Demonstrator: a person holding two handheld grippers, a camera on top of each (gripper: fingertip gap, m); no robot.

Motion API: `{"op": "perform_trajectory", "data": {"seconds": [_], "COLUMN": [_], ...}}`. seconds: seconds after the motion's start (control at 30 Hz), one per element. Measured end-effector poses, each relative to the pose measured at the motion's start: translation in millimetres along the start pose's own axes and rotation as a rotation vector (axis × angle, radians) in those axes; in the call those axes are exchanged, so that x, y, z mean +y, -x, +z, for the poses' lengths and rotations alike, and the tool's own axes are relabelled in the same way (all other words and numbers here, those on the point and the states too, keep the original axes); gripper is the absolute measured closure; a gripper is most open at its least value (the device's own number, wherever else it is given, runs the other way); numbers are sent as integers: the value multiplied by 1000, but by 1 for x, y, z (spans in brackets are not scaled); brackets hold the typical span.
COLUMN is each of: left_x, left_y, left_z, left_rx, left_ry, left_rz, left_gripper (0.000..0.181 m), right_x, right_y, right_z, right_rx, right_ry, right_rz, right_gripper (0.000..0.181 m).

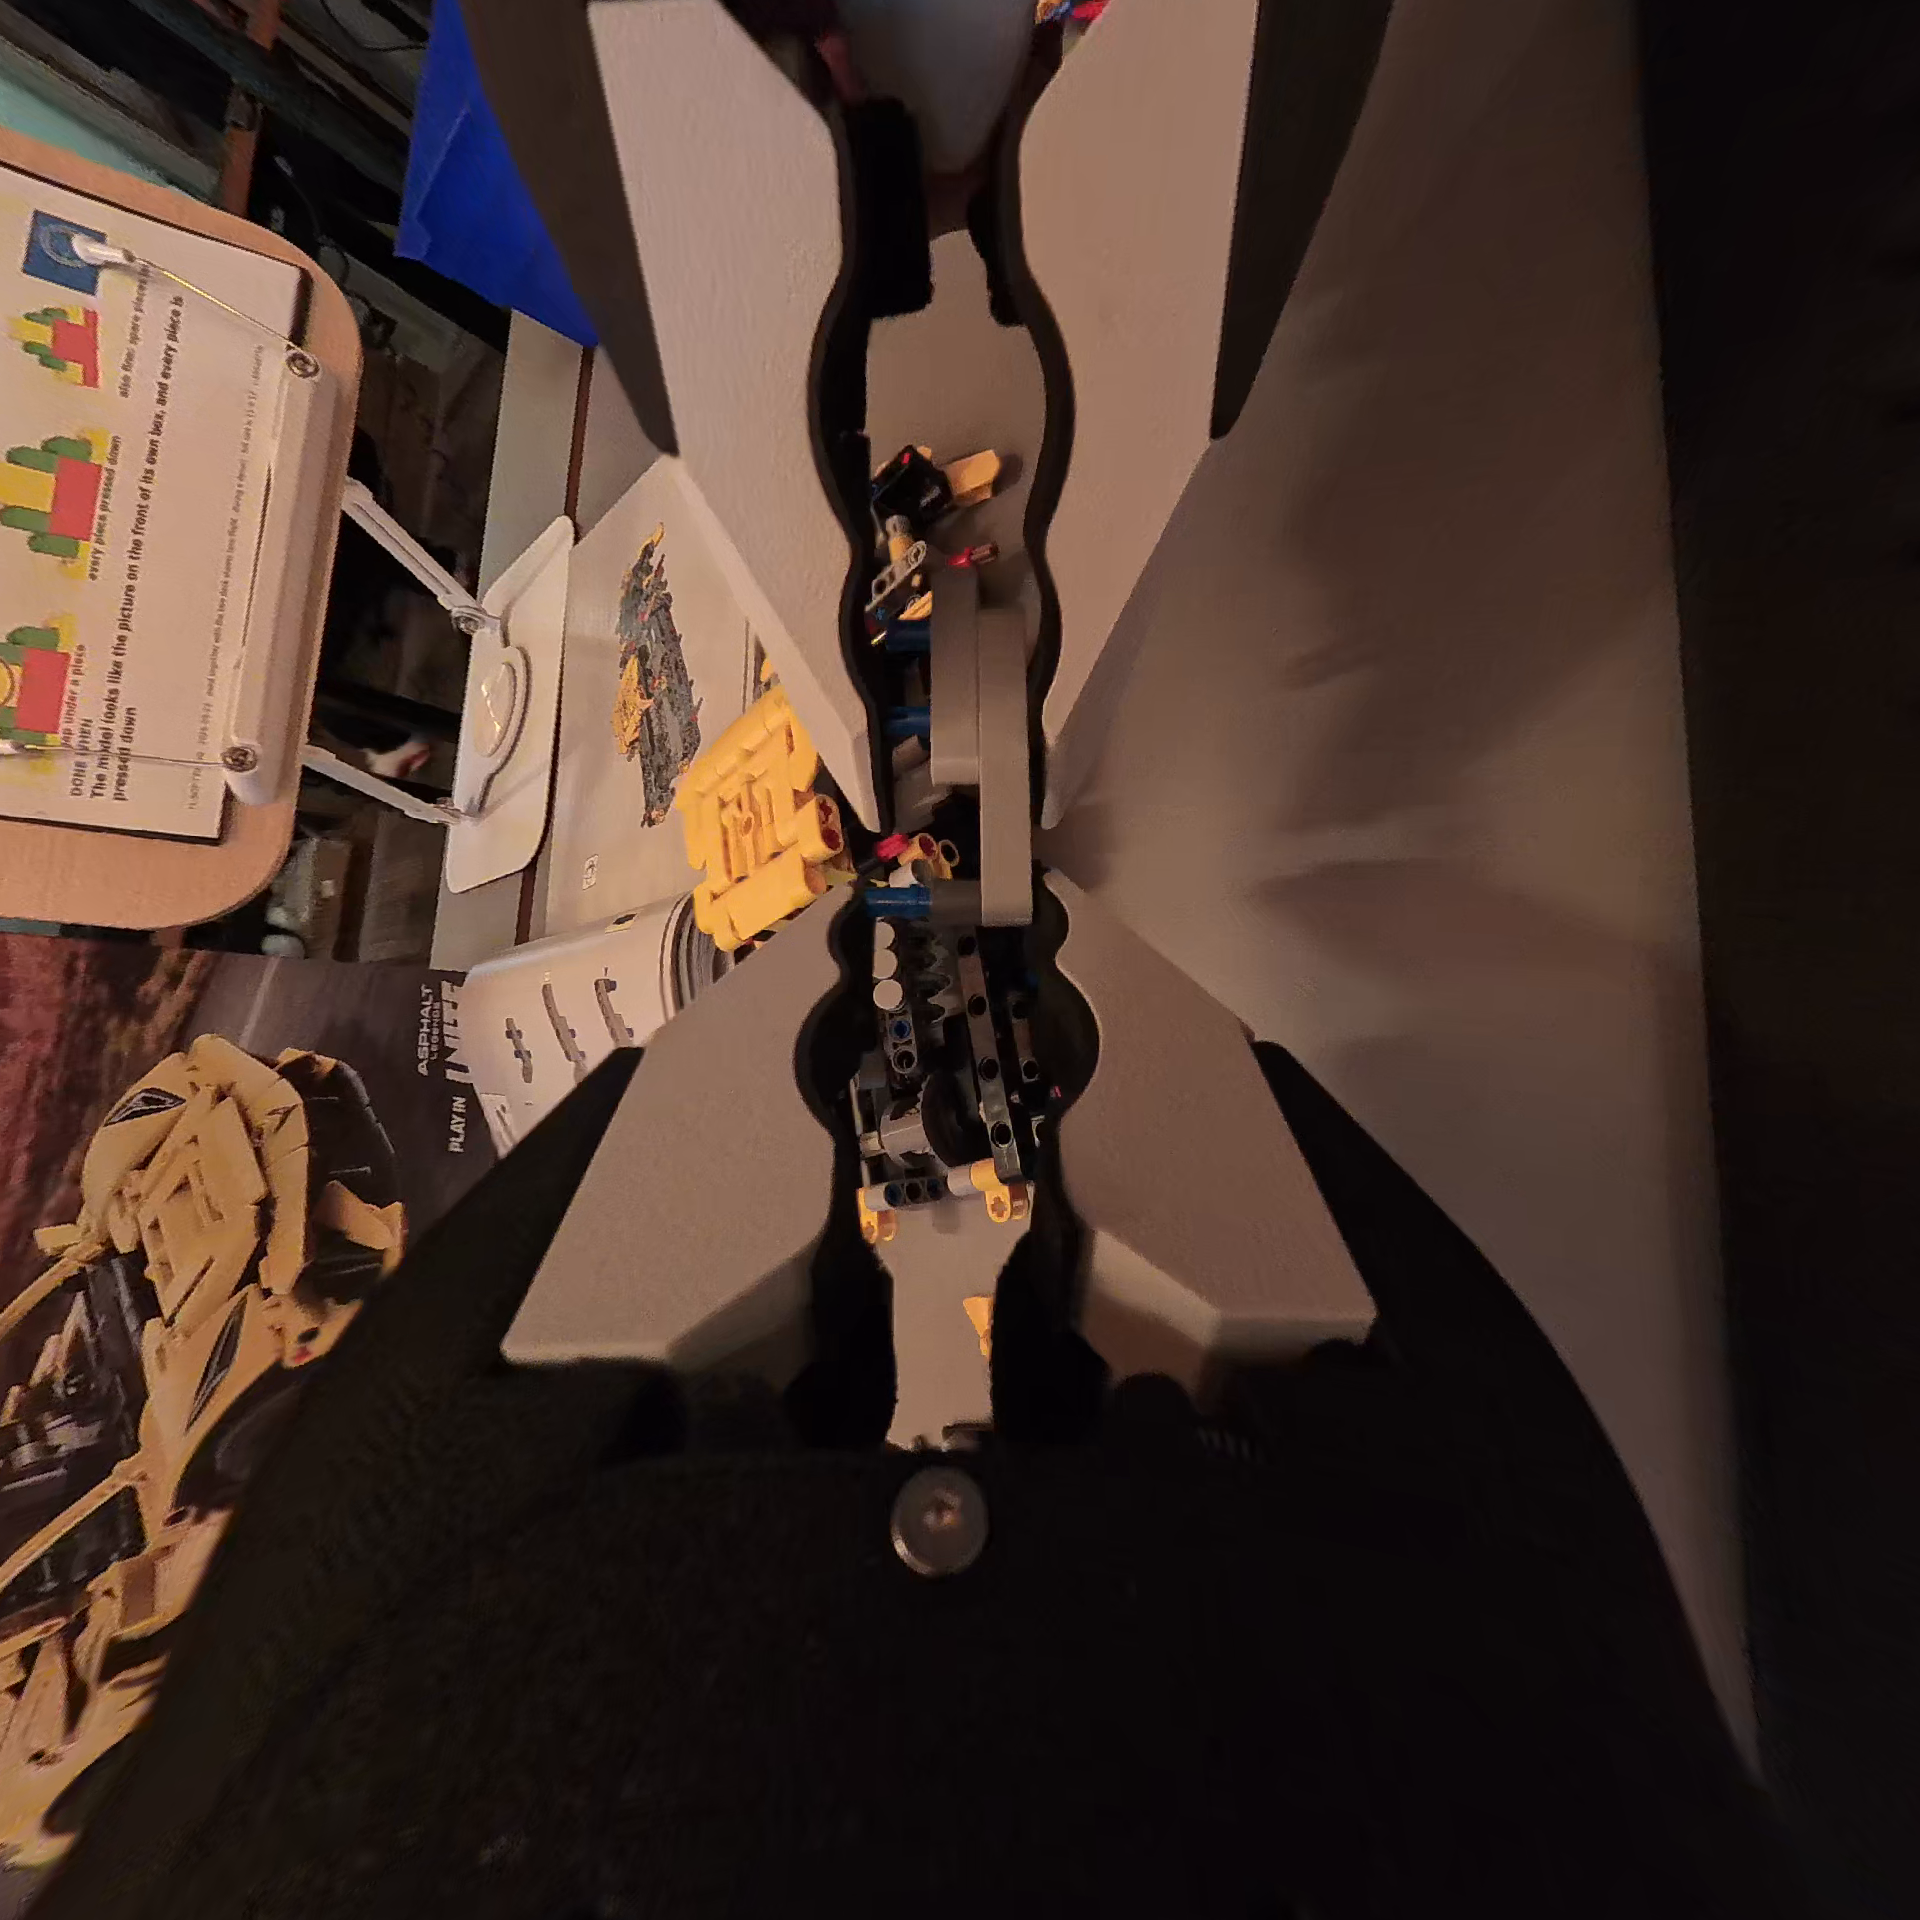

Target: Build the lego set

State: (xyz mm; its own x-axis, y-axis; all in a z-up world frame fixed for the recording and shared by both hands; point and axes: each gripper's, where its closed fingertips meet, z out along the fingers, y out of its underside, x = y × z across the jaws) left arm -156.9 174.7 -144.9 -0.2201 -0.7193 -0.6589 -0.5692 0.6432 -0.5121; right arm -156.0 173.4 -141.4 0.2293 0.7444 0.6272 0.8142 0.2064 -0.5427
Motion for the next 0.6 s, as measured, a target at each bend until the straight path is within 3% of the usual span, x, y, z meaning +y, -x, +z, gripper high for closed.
{"op": "perform_trajectory", "data": {"seconds": [0.4, 0.6], "left_x": [0, -8], "left_y": [2, 8], "left_z": [2, -4], "left_rx": [-20, -18], "left_ry": [-16, -114], "left_rz": [-34, -185], "left_gripper": [156, 154], "right_x": [2, -5], "right_y": [-2, -2], "right_z": [0, -4], "right_rx": [-32, -156], "right_ry": [-15, -122], "right_rz": [71, 292], "right_gripper": [156, 156]}}
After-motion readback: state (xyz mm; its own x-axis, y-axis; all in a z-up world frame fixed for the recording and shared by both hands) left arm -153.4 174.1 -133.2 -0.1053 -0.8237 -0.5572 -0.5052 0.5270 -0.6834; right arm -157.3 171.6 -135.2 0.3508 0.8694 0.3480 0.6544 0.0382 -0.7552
